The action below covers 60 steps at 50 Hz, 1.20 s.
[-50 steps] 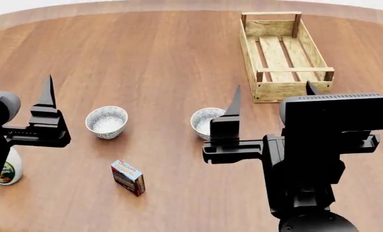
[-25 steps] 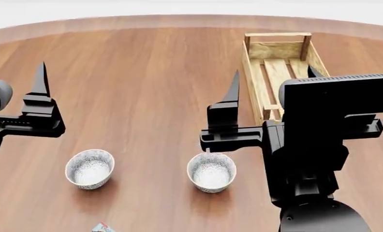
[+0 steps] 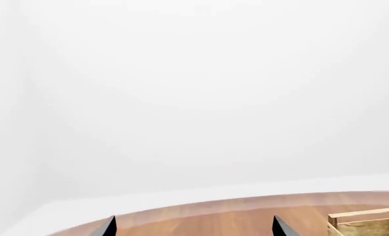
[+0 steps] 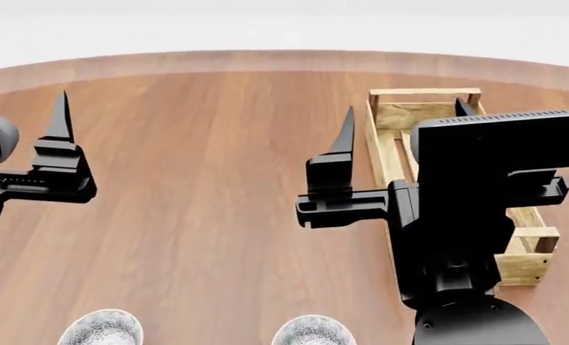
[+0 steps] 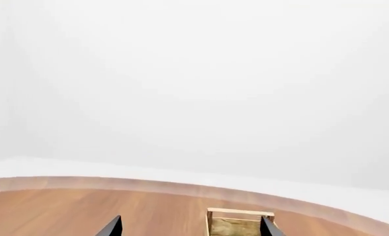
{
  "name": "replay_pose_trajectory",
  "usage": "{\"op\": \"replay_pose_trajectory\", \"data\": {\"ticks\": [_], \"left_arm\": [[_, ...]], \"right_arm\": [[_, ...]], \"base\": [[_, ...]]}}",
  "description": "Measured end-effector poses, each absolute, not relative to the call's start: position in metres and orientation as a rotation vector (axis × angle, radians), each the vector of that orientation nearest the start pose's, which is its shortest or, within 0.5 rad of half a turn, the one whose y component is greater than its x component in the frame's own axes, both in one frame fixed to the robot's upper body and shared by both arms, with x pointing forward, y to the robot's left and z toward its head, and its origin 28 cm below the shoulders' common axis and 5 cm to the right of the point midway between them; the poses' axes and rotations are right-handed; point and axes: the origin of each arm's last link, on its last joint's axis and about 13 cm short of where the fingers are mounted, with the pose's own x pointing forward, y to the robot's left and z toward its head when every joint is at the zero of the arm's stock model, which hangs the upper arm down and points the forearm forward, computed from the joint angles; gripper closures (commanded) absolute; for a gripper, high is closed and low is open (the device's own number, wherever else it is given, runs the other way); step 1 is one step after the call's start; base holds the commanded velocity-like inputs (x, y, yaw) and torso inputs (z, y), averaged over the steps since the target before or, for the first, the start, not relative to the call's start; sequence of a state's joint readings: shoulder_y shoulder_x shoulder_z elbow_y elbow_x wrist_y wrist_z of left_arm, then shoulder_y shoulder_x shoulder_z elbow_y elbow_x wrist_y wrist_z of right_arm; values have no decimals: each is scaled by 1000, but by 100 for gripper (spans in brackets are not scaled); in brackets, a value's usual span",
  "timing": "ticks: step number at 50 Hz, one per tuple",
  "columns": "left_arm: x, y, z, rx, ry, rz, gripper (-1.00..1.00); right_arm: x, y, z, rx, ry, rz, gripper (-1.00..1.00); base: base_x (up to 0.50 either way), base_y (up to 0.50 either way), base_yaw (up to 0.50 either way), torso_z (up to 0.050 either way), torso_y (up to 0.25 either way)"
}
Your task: Stack the right bowl on the left bowl and place them in the tray.
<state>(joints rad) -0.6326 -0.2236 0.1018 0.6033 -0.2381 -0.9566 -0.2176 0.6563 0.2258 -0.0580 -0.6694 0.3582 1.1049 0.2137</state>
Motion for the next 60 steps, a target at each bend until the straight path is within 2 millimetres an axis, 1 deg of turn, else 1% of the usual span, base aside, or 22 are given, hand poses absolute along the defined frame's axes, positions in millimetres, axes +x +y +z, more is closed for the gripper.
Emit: {"op": "replay_pose_trajectory", "data": {"ticks": [21,34,40,60], "left_arm": [[265,217,220,110,-253,24,-100],[265,217,220,109,-252,23,-100],[265,218,219,109,-252,23,-100],[265,219,219,107,-251,25,-100]], "right_arm": [[255,-107,224,-79,-185,55,-100],[257,-108,224,-73,-175,49,-100],[259,-108,225,-65,-144,48,-100],[266,-107,224,-20,149,107,-100]], "base": [[500,0,0,0,1],[0,0,0,0,1],[0,0,0,0,0],[0,0,0,0,0]]}}
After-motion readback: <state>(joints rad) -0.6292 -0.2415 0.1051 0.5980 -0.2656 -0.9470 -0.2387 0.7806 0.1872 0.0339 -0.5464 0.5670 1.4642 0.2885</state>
